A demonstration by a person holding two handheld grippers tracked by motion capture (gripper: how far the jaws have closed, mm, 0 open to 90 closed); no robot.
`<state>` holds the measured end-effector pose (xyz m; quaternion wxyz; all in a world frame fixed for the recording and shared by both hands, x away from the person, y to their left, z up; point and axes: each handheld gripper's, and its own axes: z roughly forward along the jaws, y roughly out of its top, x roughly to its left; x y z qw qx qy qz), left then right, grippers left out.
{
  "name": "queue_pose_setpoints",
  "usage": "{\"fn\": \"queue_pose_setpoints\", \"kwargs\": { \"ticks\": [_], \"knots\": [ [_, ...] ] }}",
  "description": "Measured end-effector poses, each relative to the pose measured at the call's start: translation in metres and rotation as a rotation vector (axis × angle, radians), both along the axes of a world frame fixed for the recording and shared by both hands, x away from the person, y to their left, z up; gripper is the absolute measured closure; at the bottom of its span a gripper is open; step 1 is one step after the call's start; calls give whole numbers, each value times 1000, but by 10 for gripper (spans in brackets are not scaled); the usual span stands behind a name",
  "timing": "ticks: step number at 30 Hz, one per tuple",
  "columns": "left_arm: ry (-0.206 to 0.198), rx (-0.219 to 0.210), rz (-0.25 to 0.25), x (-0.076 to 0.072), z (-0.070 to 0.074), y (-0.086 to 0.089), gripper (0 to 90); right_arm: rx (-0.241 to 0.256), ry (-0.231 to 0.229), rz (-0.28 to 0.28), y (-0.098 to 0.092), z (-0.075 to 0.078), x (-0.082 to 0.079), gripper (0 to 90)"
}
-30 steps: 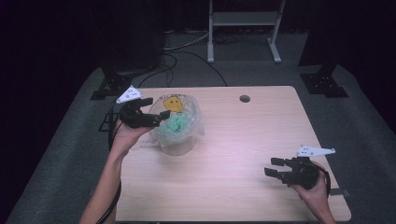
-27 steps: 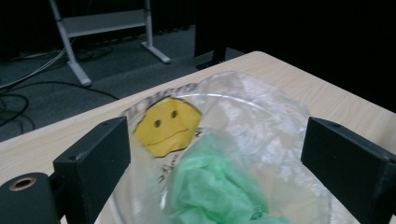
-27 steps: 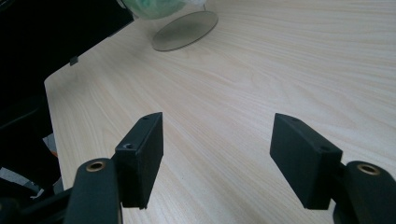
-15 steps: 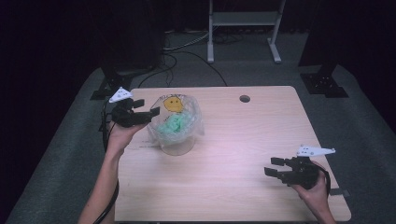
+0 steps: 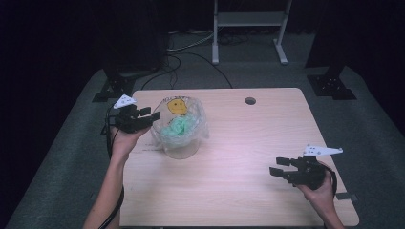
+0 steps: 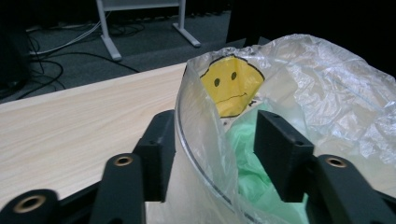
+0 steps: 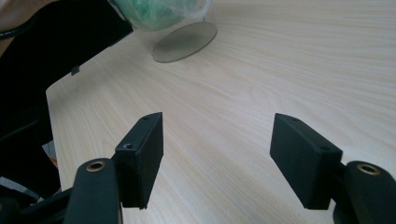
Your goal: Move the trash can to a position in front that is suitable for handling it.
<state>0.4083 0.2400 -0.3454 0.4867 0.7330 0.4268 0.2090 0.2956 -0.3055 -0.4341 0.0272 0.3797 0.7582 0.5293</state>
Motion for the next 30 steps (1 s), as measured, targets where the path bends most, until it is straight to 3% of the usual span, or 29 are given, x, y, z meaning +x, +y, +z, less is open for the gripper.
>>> {"fn": "queue_pose_setpoints", "kwargs": {
  "ticks": [10,17,19,30],
  "knots": [
    [4,26,12,-1,-1,2,664,10,-12,-23,6,16,20,317],
    [-5,39,28,-2,-1,4,753,-23,-37,-25,21,37,37,306],
    [-8,38,34,-2,-1,4,802,-29,-42,-22,28,46,45,304],
    [-28,15,35,-6,0,6,881,-22,-52,-5,67,75,76,294]
  ]
}}
